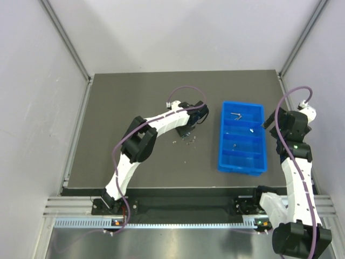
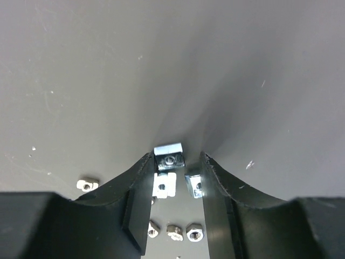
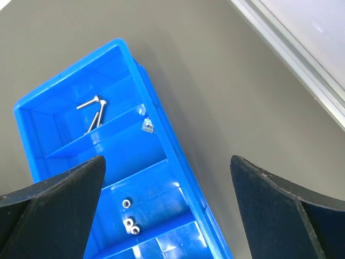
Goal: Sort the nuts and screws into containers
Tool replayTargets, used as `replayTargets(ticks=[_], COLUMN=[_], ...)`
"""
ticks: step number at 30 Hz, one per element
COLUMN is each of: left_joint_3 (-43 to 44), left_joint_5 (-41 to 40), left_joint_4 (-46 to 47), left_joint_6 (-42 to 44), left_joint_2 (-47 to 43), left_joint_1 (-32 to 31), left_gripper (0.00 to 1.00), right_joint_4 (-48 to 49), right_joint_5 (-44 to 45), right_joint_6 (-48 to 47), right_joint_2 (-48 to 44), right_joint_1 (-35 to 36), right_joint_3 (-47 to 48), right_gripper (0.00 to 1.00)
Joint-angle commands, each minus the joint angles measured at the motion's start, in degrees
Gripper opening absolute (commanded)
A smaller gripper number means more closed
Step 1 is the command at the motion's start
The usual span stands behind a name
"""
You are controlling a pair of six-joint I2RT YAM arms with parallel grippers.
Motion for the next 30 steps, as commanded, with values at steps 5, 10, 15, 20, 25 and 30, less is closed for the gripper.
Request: replayTargets(ticks=[5,10,15,20,25,30], left_joint_3=[0.16,-1.07,-2.04,-2.83,-2.30,-2.92], left_joint_5=[2.62,2.45,1.74,1.40,1.57,1.39], left_joint_4=[-3.71,-2.58,-1.26,-0.03,-0.37,-0.81], left_joint_6=[-0.83,-0.13,0.49,0.93,1.19,1.10], left_joint_2=[3.21,3.82,3.82,4.09,4.70,5.14], left_joint_1=[-1.02,-0.06,0.82,0.91,1.00,1.00], left_gripper=[0.42,0.40,0.40,0.39,0.37,0.28], right_joint_4=[-0.06,-0.32,-0.41,-0.41,-0.32,-0.41], right_joint_5=[1.50,1.76,1.94,1.85,1.94,1.94], right_joint_6=[-0.13,-0.48,-0.48,-0.48,-0.65,-0.65], right_joint_2=[-1.80,-2.15,-2.24,-1.89,-1.71,-1.71], right_joint_1=[0.42,0.50,0.50,0.50,0.42,0.42], right_joint_3=[-0.47,-0.47,-0.56,-0.56,-0.39,-0.39], right_gripper=[1.00,1.00,1.00,1.00,1.00,1.00])
